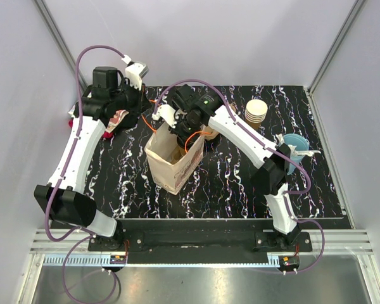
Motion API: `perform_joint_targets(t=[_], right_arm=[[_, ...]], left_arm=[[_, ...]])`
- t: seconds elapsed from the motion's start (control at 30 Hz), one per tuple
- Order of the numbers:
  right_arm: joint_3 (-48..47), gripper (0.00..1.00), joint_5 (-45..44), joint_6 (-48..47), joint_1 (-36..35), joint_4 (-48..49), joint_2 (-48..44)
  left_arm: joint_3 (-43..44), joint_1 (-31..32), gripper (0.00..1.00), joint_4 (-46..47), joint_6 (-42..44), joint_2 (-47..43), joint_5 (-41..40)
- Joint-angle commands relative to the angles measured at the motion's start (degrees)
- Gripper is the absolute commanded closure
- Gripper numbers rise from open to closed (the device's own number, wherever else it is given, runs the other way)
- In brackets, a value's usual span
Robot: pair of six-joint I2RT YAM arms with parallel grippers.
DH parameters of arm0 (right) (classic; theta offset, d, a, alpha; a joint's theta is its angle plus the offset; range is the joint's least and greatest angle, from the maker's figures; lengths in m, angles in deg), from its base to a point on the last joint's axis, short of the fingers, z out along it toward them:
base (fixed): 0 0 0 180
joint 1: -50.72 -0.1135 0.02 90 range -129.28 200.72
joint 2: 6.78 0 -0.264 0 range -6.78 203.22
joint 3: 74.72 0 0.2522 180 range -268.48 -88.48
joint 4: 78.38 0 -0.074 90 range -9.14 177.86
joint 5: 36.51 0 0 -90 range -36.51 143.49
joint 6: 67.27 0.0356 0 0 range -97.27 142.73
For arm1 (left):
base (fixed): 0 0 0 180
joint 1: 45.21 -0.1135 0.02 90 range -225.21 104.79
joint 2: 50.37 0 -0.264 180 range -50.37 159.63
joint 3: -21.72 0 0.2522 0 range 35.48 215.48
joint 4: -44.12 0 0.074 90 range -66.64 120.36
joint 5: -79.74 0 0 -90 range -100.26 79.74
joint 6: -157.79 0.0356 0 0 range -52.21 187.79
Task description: Pack the takeout coffee
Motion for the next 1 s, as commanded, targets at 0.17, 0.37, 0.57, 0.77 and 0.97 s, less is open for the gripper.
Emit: perform_joint_targets(t=[0.17,0.37,0.57,0.77,0.97], right_arm=[[0.17,1.00,-0.10,-0.40,0.40,1.81,-0.18],[0.61,1.00,-1.33,0.31,0.49,3.65,-0.35],[1.23,1.00,-1.51,0.66,0.75,4.97,-0.71],[3.42,1.00,-1.60,1.01,1.02,7.43,-1.94],[5.01,1.00,-1.60,1.63,1.20,9.45,-2.82]], left_arm=[[-0.15,-0.33,1.00,3.46,-0.54,-2.28,0.20],[-0.24,-0.33,1.00,3.46,-0.80,-2.46,0.90],[-0.41,-0.33,1.00,3.63,-0.80,-2.55,0.90],[-0.41,-0.25,1.00,3.64,-0.89,-2.46,0.90],[-0.41,-0.33,1.00,3.46,-0.89,-2.46,1.08]])
